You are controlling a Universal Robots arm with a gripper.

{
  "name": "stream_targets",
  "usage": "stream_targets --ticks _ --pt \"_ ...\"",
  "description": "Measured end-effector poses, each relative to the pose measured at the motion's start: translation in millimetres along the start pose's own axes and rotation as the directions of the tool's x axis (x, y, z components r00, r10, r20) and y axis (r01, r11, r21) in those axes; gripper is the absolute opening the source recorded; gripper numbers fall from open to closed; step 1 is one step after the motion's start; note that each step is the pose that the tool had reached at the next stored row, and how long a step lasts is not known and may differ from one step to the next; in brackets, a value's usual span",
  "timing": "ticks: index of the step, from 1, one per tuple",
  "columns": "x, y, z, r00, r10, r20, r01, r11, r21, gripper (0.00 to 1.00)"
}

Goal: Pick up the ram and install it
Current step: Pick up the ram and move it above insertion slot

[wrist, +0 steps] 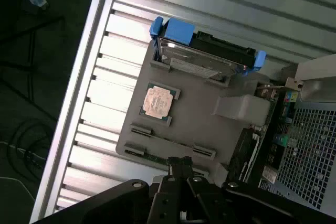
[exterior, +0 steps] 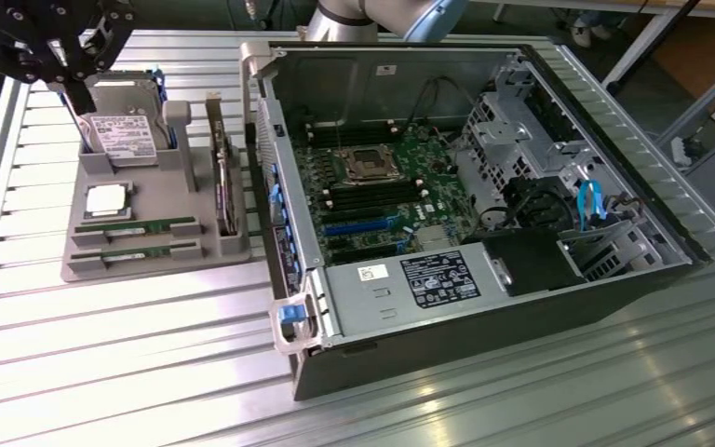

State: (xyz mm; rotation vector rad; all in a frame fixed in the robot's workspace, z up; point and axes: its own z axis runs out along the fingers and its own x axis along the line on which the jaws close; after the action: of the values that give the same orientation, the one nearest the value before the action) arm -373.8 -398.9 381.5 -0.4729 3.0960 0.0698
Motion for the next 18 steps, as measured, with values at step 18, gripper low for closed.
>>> stream_targets --ticks 18 --pt "0.0 0.0 0.0 0.9876 -0.157 -0.0065 0.157 0.9876 -0.0029 0.09"
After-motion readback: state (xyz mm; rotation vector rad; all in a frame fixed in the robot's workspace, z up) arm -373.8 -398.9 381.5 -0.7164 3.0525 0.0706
